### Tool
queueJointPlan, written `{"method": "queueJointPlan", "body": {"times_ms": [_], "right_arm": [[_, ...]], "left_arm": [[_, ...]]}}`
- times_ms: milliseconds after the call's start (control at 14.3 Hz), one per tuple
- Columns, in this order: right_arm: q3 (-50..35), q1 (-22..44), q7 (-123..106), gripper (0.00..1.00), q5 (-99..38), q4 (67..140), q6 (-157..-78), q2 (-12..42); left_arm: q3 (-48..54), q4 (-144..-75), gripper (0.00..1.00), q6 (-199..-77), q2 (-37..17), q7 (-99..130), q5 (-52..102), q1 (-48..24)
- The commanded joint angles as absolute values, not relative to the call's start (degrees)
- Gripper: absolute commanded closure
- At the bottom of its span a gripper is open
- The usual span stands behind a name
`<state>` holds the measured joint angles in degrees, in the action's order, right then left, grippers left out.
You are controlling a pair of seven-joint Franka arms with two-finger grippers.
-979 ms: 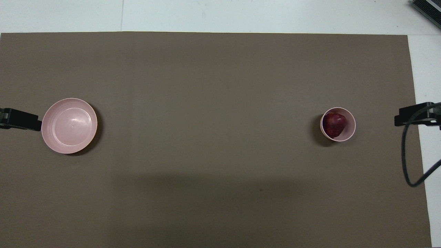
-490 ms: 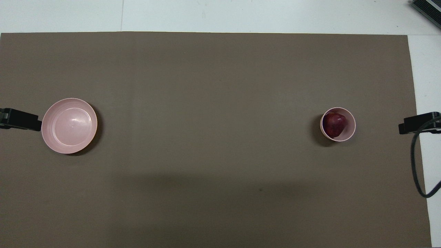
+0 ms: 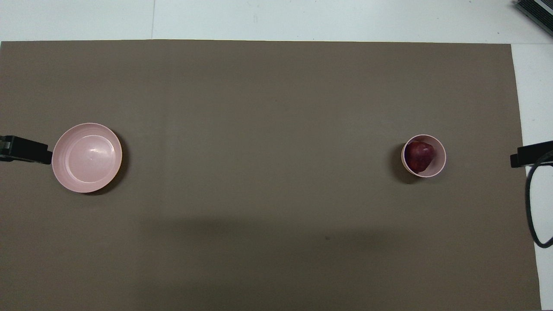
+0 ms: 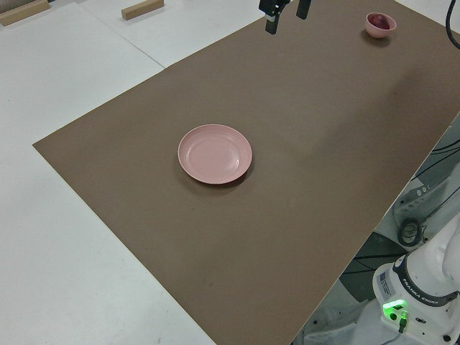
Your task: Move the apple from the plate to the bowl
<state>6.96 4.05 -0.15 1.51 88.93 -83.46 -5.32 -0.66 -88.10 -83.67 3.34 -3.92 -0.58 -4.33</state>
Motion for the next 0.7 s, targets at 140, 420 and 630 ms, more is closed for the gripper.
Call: {"method": "queueJointPlan", "body": {"times_ms": [140,420,630], "right_arm": [[6.33,3.60,-1.76,0.00,2.29,87.89,-83.76,-5.27],[6.24,3.69,-1.84,0.00,1.58,88.33,-83.85,-5.71],[6.24,3.69,-1.85,0.00,1.58,88.59,-83.85,-5.89]], "left_arm": [[-1.06,-87.80,0.00,-82.88,3.69,-3.87,-0.79,-4.75],[-1.14,-87.71,0.00,-82.88,3.69,-3.43,-0.70,-4.66],[-1.14,-87.89,0.00,-82.71,3.78,-3.60,-0.70,-4.39]]}}
